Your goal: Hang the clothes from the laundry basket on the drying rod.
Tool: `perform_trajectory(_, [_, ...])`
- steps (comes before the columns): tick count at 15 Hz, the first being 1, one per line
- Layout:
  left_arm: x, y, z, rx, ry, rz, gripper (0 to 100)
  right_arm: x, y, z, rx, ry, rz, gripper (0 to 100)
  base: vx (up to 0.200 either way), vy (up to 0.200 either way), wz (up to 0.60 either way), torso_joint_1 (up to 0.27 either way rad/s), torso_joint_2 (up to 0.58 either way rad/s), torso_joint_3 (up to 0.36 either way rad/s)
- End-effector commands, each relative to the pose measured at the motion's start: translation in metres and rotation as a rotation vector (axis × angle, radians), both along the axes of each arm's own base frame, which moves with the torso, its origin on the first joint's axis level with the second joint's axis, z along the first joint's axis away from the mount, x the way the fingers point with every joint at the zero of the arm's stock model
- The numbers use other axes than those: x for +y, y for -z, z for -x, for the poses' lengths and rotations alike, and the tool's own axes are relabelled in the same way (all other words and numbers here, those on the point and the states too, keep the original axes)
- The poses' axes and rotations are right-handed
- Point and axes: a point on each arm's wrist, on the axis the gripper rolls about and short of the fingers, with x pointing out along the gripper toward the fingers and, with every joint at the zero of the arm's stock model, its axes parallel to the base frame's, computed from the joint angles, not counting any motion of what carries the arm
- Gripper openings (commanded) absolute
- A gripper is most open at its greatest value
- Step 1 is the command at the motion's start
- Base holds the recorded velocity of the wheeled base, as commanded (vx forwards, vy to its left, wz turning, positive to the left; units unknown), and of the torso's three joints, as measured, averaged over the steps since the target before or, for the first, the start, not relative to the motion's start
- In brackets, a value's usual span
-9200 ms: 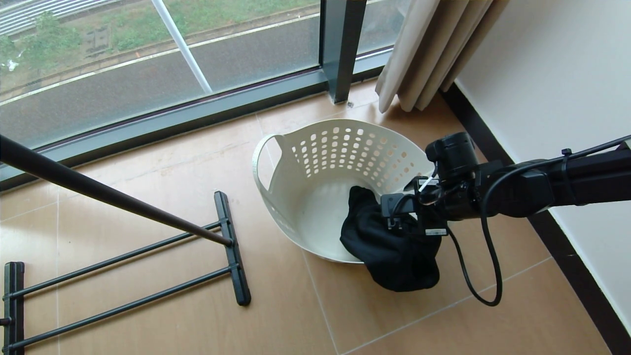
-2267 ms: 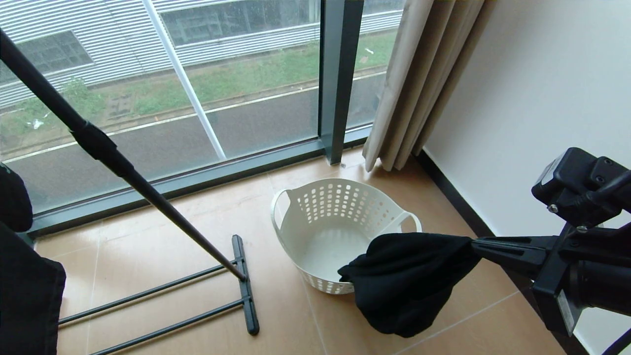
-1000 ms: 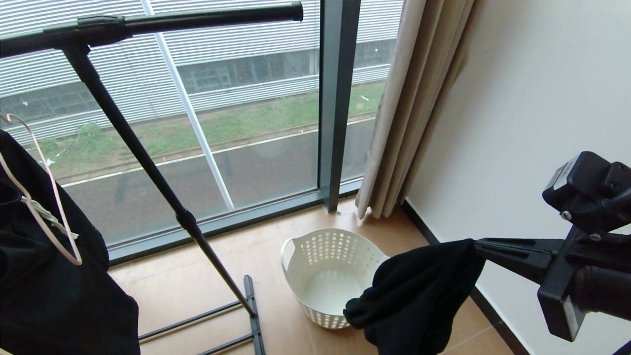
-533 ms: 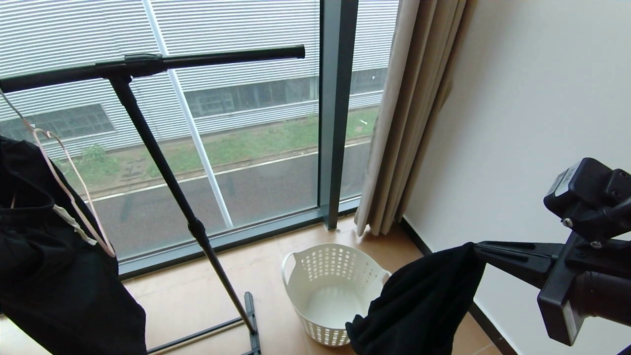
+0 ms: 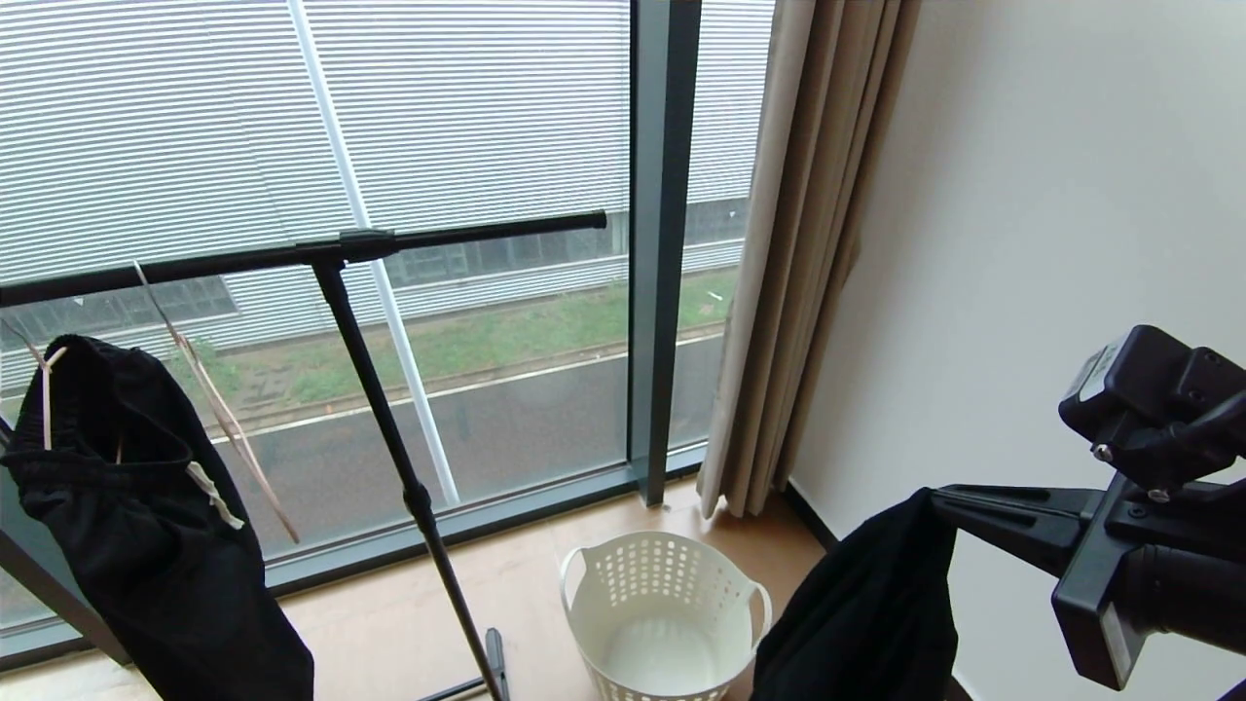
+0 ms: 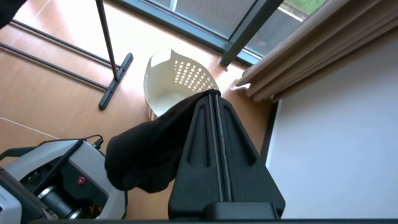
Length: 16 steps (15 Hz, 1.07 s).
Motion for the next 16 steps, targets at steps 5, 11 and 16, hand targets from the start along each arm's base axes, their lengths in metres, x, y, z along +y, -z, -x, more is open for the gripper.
perform_trajectory(5, [0.0,-0.0001,-0.0001,0.001,-0.002,0.0,100,0.0,0.0038,0.0001,0.009,0.0,0.012,0,0.0,0.0,0.0,0.173,-0.37,-0.131])
perform_trajectory(11, [0.0,-0.0001,-0.0001,0.001,-0.002,0.0,100,-0.0019,0.0065,0.0018,-0.006,-0.008,0.022,0,0.0,0.0,0.0,0.054,-0.12,-0.063])
perform_trajectory(16, [0.0,-0.0001,-0.0001,0.001,-0.002,-0.001,100,-0.0007,0.0085,-0.0001,-0.029,-0.013,0.023,0,0.0,0.0,0.36,0.003,0.0,0.0])
